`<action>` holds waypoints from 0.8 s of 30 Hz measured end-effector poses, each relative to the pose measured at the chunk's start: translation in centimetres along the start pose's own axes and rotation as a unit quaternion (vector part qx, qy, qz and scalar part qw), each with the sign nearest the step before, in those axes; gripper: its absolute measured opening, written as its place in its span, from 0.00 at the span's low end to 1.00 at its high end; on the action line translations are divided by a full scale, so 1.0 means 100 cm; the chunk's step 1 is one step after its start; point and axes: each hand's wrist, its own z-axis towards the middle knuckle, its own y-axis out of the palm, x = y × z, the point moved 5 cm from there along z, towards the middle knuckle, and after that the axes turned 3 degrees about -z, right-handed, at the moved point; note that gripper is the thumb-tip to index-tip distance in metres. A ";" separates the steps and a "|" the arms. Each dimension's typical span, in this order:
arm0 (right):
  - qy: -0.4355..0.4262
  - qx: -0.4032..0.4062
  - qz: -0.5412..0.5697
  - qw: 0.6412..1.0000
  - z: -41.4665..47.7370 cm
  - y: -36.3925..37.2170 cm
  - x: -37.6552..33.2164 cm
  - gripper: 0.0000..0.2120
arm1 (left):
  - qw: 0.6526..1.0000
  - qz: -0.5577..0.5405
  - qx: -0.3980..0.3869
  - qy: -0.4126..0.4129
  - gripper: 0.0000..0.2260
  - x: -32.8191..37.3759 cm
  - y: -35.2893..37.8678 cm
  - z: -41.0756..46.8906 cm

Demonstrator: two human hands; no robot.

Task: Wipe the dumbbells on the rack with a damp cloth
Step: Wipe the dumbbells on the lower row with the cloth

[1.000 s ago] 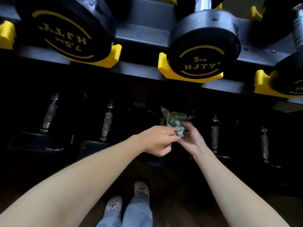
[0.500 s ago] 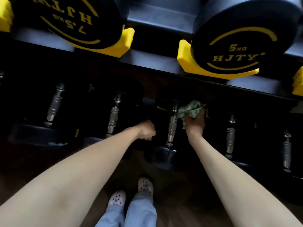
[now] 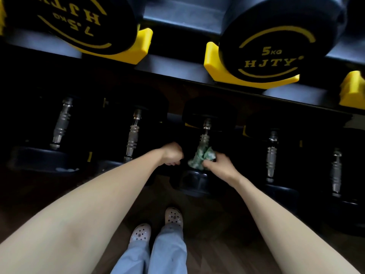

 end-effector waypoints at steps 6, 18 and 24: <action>0.052 -0.066 0.063 0.994 -0.011 -0.004 -0.012 0.09 | 0.999 -0.045 0.017 0.000 0.14 -0.004 -0.001 -0.015; -0.067 -0.017 0.029 0.997 0.024 0.015 -0.064 0.23 | 0.985 -0.083 0.147 0.020 0.09 -0.020 -0.027 -0.008; -0.081 -0.111 -0.241 0.961 0.012 0.037 -0.043 0.20 | 0.987 -0.088 0.133 0.020 0.09 -0.026 -0.021 -0.013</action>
